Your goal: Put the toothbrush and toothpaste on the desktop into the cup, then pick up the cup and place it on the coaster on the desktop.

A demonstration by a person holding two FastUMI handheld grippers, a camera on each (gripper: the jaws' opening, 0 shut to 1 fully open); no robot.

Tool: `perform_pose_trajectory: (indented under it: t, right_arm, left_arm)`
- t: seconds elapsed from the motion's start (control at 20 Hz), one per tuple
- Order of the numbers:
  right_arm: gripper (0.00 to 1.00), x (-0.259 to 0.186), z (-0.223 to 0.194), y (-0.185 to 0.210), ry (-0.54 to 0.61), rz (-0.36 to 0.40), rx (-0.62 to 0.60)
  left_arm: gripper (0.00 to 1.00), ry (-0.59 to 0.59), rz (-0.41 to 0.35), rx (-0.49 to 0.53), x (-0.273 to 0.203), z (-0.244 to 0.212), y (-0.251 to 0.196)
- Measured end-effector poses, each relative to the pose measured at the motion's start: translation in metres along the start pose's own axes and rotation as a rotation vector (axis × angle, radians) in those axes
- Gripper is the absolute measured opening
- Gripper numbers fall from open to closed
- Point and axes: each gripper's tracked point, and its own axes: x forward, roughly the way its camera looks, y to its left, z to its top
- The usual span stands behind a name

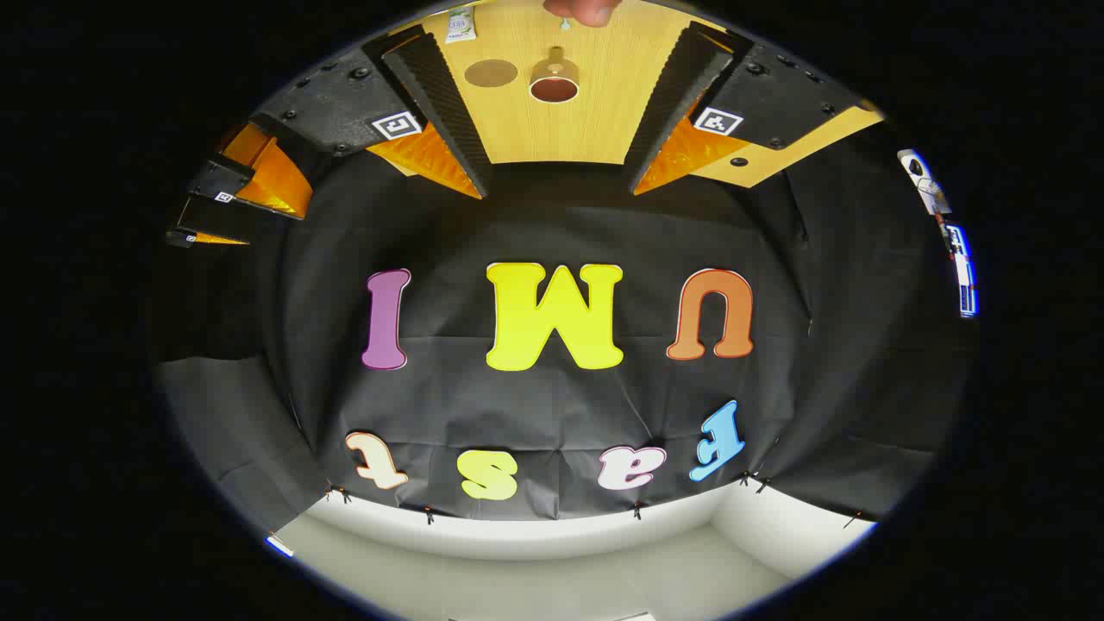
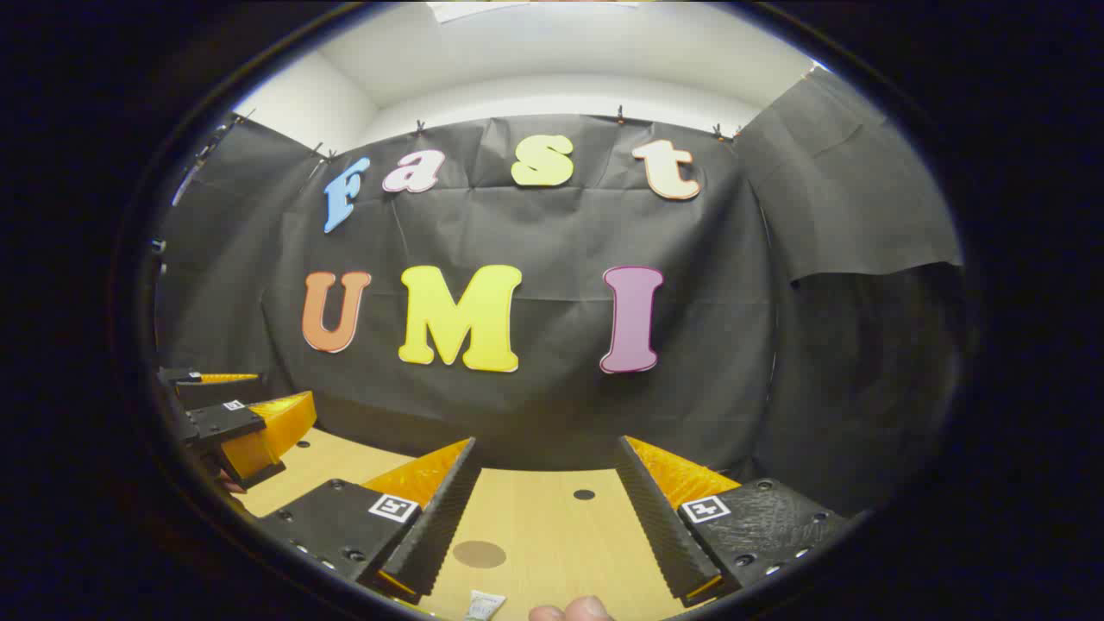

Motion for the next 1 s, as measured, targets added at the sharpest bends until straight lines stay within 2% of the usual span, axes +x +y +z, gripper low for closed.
perform_pose_trajectory:
  t: [0.05,0.1,0.15,0.4,0.45,0.5,0.65,0.75,0.8,0.85,1.0]
  right_arm:
    - [0.97,-0.001,0.002,-0.002,-0.005,-0.003,-0.004]
    - [0.95,-0.001,0.003,-0.005,-0.01,-0.006,-0.002]
    - [0.95,-0.001,0.005,-0.006,-0.014,-0.006,0.005]
    - [0.97,0.002,-0.001,-0.005,-0.015,-0.006,-0.005]
    - [0.95,0.004,-0.002,-0.006,-0.013,-0.009,-0.007]
    - [0.95,0.006,-0.003,-0.007,-0.014,-0.012,-0.007]
    - [0.97,0.009,-0.007,-0.009,0.0,-0.012,0.015]
    - [0.95,0.01,-0.008,-0.009,0.007,-0.012,0.022]
    - [0.95,0.01,-0.01,-0.008,0.008,-0.011,0.021]
    - [0.95,0.01,-0.01,-0.006,0.01,-0.006,0.022]
    - [0.97,0.01,-0.009,0.001,0.003,0.007,0.022]
  left_arm:
    - [0.93,-0.005,-0.001,0.0,0.0,0.001,-0.001]
    - [0.93,-0.011,-0.004,0.004,-0.001,0.003,-0.003]
    - [0.98,-0.012,-0.007,0.01,-0.001,0.003,-0.004]
    - [0.98,-0.021,-0.04,0.022,-0.006,0.001,-0.006]
    - [0.93,-0.028,-0.042,0.03,-0.006,0.003,-0.007]
    - [0.98,-0.034,-0.036,0.043,-0.007,0.004,-0.004]
    - [0.98,-0.05,-0.041,0.067,-0.01,0.01,-0.007]
    - [0.98,-0.062,-0.042,0.07,-0.011,0.012,-0.009]
    - [0.92,-0.063,-0.038,0.07,-0.012,0.012,-0.009]
    - [0.98,-0.061,-0.038,0.067,-0.011,0.011,-0.008]
    - [0.98,-0.055,-0.029,0.064,-0.013,0.008,-0.004]
